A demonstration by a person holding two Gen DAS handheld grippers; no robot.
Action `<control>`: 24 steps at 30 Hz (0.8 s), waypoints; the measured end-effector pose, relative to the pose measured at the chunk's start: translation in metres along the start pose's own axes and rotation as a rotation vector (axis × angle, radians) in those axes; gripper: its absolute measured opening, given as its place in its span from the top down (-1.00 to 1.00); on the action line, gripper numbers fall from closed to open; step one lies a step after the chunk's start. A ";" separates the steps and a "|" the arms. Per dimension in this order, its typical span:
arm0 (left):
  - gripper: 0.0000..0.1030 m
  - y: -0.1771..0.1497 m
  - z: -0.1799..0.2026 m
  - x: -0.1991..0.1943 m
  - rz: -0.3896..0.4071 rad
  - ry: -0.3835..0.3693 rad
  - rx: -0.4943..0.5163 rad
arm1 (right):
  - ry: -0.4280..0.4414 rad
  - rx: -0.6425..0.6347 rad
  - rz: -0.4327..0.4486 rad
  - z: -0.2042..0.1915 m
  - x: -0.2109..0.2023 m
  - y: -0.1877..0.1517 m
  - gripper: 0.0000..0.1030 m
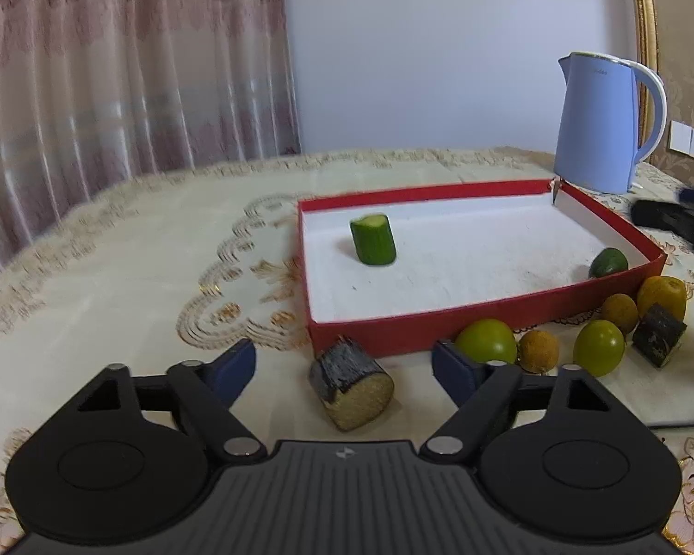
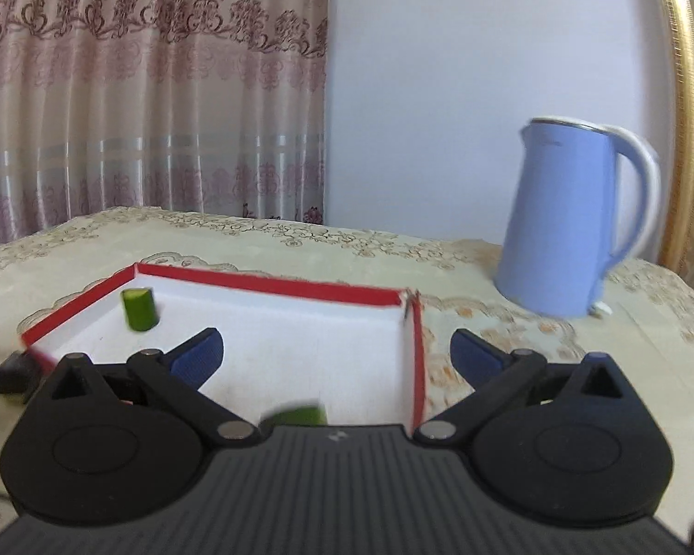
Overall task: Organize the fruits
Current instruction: 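Grasp a dark-skinned sugarcane piece with the left tool, then grasp another dark-skinned sugarcane piece with the right tool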
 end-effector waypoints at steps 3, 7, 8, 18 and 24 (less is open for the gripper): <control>-0.06 -0.005 -0.003 0.013 -0.047 -0.014 -0.041 | 0.003 0.132 0.024 0.020 -0.018 -0.012 -1.00; 0.17 -0.009 -0.005 0.017 -0.054 -0.001 -0.059 | 0.076 0.291 0.046 0.045 -0.019 -0.016 -1.00; 0.19 -0.009 -0.006 0.017 -0.052 -0.004 -0.062 | 0.077 0.319 0.028 0.050 -0.016 -0.017 -1.00; 0.20 -0.010 -0.002 0.016 -0.036 0.013 -0.048 | 0.075 0.303 -0.064 0.051 -0.007 -0.023 -1.00; 0.20 -0.010 -0.002 0.016 -0.036 0.017 -0.042 | 0.043 0.168 -0.080 0.038 -0.013 -0.024 -0.90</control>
Point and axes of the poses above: each gripper's, at about its wrist camera, not at the fingertips, and x roughly the way its jaws point, z to its right, y to its top, the point moved 4 cm from there along x, roughly the way its jaws point, and after that the axes turned 15 degrees about -y, right-handed, at the moved point
